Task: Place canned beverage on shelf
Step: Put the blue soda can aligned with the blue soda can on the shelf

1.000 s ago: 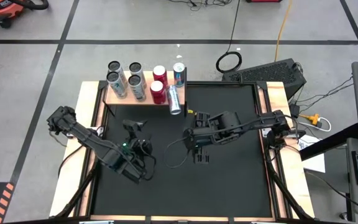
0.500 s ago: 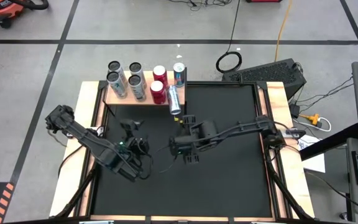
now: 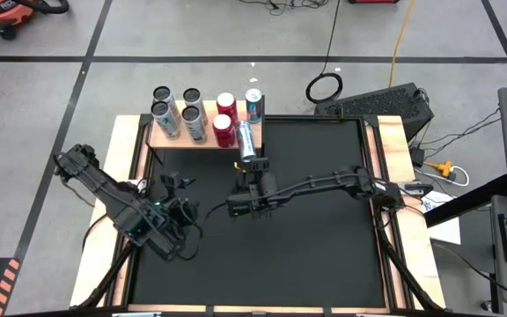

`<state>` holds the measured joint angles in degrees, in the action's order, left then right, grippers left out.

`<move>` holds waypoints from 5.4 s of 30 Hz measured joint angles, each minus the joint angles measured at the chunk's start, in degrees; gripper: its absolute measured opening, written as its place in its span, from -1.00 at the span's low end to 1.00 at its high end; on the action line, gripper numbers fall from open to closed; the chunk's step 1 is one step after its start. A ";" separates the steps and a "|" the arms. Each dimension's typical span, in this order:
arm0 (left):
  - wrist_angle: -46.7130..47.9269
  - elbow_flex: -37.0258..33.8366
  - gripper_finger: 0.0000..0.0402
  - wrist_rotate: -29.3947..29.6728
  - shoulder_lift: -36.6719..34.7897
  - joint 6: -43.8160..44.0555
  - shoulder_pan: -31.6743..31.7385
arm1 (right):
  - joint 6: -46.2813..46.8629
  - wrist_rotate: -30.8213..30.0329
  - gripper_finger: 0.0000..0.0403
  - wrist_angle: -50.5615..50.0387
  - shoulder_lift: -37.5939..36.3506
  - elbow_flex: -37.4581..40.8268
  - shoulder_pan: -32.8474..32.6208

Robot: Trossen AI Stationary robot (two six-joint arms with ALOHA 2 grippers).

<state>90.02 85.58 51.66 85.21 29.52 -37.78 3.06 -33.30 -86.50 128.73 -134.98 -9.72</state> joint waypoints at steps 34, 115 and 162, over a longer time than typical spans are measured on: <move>0.01 -0.02 0.70 -3.30 -2.29 0.20 -2.75 | 5.66 -8.47 0.99 3.04 1.53 0.00 5.83; 0.00 -0.07 0.70 -11.21 -2.34 1.59 -2.86 | 38.23 15.71 0.99 15.86 -7.66 -0.02 17.08; 0.00 -2.62 0.70 -12.54 -2.34 1.70 -3.87 | 39.53 15.36 0.99 16.42 -1.71 -0.02 15.97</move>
<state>90.02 82.96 39.11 82.87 31.22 -41.66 42.59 -17.94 -70.08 127.02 -135.00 6.25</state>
